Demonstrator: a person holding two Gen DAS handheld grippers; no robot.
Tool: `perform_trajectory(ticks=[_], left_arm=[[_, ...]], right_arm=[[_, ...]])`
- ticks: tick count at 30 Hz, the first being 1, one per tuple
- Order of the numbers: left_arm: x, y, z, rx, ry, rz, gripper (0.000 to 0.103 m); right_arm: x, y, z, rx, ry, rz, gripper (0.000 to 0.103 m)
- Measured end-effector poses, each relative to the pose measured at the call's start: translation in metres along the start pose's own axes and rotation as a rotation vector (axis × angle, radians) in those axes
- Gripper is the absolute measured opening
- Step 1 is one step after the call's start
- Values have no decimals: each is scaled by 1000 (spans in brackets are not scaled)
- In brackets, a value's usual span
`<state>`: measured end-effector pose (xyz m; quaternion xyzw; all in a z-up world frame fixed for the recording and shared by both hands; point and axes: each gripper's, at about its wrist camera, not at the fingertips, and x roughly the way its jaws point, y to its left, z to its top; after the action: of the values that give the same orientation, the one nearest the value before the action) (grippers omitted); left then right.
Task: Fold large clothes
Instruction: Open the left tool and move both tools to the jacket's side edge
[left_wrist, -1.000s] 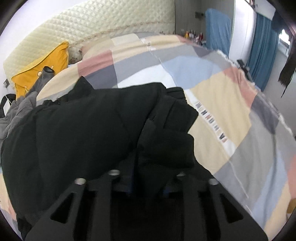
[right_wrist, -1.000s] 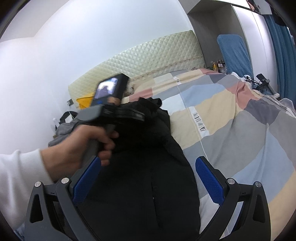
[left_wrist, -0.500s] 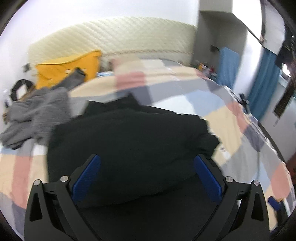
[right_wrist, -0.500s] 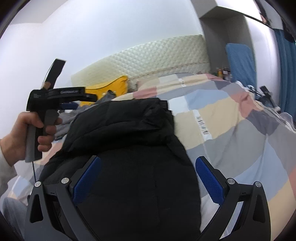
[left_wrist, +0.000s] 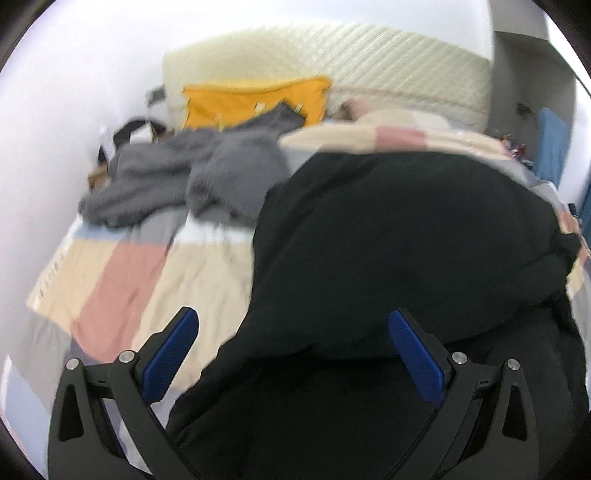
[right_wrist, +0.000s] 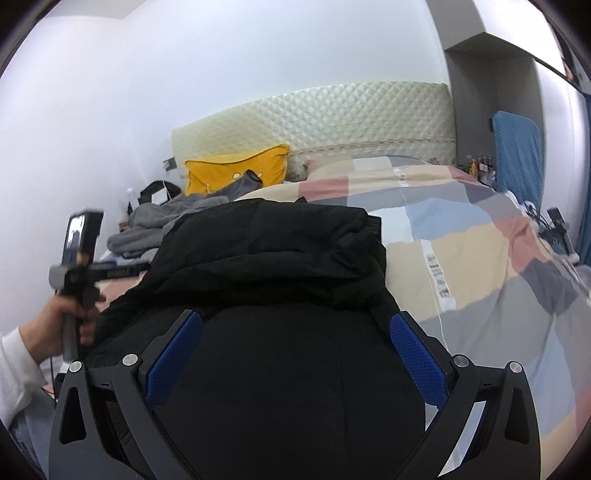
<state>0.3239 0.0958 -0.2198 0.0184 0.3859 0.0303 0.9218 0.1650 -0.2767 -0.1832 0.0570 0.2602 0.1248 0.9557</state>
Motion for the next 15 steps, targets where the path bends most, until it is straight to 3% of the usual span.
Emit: perform_trajectory(ticks=[3,7,11,15], left_arm=[[12,7,-4,-16,27,12,102],[20,9,-1,48,47,127,102],[30,19,-4,36,92,107,102],[45,21,-7,34,149,75,102]], right_arm=[[32,-19,19,16,26,2,102],[71,-45,36,22,43,-34,102],[109,-71,43,97,70,-18,100],[137,-81,47,80,85,-46,97]])
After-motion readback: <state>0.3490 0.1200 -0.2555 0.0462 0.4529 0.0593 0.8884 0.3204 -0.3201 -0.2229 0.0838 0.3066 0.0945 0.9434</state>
